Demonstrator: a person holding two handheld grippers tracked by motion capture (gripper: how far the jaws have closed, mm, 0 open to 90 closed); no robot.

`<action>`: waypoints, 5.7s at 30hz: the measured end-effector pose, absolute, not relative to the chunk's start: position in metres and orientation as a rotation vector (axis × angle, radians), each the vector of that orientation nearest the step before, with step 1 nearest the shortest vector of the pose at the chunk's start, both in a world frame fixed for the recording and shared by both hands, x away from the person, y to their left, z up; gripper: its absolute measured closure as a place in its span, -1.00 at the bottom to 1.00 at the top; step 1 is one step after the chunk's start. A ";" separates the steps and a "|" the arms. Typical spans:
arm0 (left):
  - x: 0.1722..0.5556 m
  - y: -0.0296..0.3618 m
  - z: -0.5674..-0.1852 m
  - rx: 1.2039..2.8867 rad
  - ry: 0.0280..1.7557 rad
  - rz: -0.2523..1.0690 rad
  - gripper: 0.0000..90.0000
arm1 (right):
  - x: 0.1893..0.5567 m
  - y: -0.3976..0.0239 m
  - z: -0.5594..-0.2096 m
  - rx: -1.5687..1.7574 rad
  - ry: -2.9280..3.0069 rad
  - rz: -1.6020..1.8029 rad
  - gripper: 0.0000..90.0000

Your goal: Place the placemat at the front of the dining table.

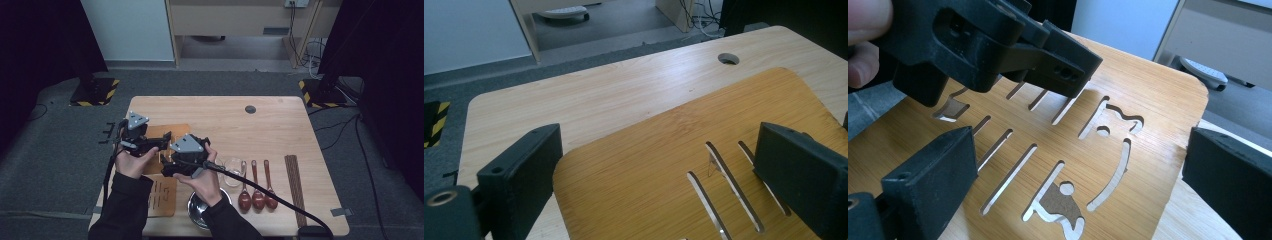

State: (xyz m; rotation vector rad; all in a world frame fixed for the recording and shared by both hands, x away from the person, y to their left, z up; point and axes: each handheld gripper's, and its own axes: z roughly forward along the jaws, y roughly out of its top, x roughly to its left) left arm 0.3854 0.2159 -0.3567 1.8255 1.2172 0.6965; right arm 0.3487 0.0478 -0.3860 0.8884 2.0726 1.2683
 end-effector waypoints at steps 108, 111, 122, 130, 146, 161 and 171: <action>0.518 0.102 -0.382 1.854 1.111 0.634 -0.87 | 0.462 -0.061 -0.408 0.937 1.986 1.150 -0.96; 0.523 0.102 -0.387 1.862 1.113 0.631 -0.87 | 0.468 -0.061 -0.414 0.944 1.993 1.141 -0.96; 0.540 0.099 -0.409 1.879 1.127 0.625 -0.87 | 0.485 -0.061 -0.432 0.971 2.018 1.122 -0.96; 0.548 0.096 -0.423 1.898 1.136 0.634 -0.87 | 0.495 -0.062 -0.446 0.996 2.037 1.103 -0.96; 0.560 0.091 -0.458 1.976 1.186 0.600 -0.87 | 0.508 -0.062 -0.483 1.080 2.107 1.089 -0.96; 0.566 0.090 -0.488 2.018 1.248 0.502 -0.87 | 0.512 -0.060 -0.504 1.160 2.195 1.005 -0.96; 0.568 0.087 -0.504 2.041 1.248 0.476 -0.87 | 0.516 -0.062 -0.514 1.224 2.246 0.969 -0.96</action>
